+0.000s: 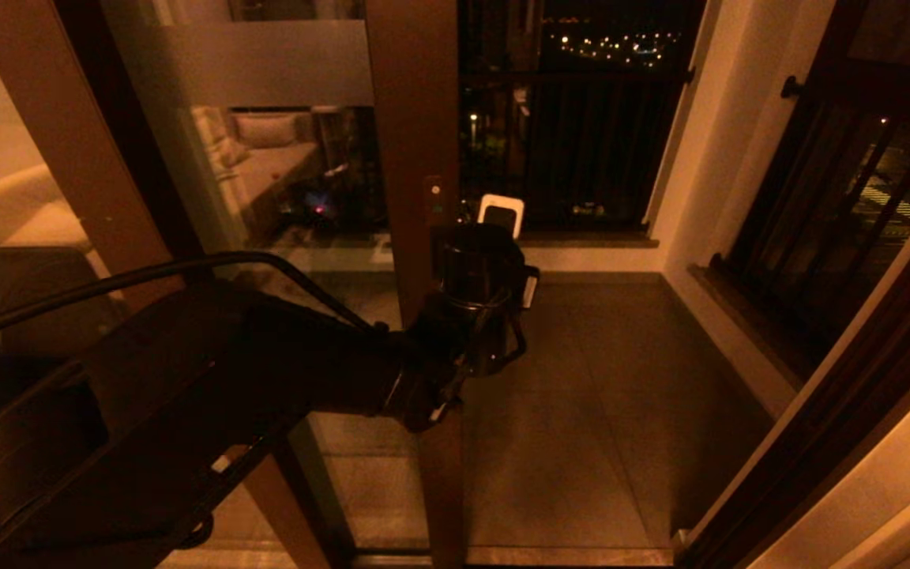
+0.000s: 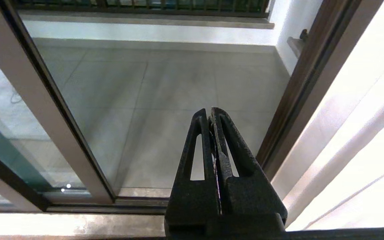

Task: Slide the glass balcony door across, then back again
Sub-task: Open the slid door

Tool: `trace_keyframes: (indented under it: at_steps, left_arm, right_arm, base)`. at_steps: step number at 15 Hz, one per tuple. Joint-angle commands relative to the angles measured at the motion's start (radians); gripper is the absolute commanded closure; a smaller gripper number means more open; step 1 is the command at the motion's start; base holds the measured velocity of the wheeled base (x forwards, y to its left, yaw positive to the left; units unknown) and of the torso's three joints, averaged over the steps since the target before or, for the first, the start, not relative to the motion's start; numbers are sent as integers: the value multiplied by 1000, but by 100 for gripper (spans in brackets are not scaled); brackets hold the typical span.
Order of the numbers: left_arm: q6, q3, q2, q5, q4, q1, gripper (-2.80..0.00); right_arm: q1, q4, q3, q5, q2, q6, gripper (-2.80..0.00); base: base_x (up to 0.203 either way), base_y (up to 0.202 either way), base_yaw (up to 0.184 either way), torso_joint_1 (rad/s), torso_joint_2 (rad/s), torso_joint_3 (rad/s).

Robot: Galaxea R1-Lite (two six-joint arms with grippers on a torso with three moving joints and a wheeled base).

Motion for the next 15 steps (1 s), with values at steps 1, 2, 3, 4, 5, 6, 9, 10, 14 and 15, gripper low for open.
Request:
trace_keyframes:
  at_steps: [1, 2, 3, 4, 5, 6, 9, 10, 14, 15]
  left_arm:
    - [2, 30, -56, 2, -6, -20, 0]
    - [3, 42, -73, 3, -6, -28, 0]
    - [5, 59, -96, 3, -6, -39, 0]
    - [8, 71, -116, 6, -3, -49, 0]
    - [9, 71, -119, 8, -1, -51, 0]
    - [9, 66, -115, 8, -1, -49, 0]
    - [9, 20, -81, 10, 3, -14, 0]
    - [9, -2, -63, 9, 4, 2, 0]
    - [9, -75, 10, 5, 5, 50, 0]
    - [9, -86, 21, 6, 5, 57, 0]
  right_arm:
    - [1, 0, 0, 0, 2, 0, 0]
    - [-1, 0, 0, 0, 2, 0, 0]
    - [0, 0, 0, 0, 2, 0, 0]
    - [0, 0, 0, 0, 2, 0, 0]
    - [-1, 0, 0, 0, 2, 0, 0]
    - [1, 0, 0, 0, 2, 0, 0]
    - [0, 0, 0, 0, 2, 0, 0]
    - [-1, 0, 0, 0, 2, 0, 0]
    - [1, 0, 0, 0, 2, 0, 0]
    - [0, 0, 0, 0, 2, 0, 0]
  base:
    - [0, 0, 0, 0, 0, 0]
    - [0, 0, 0, 0, 0, 0]
    - [0, 0, 0, 0, 0, 0]
    - [0, 0, 0, 0, 0, 0]
    - [0, 0, 0, 0, 0, 0]
    - [0, 0, 0, 0, 0, 0]
    - [0, 0, 0, 0, 0, 0]
    - [0, 0, 0, 0, 0, 0]
    - [0, 0, 0, 0, 0, 0]
    - [0, 0, 0, 0, 0, 0]
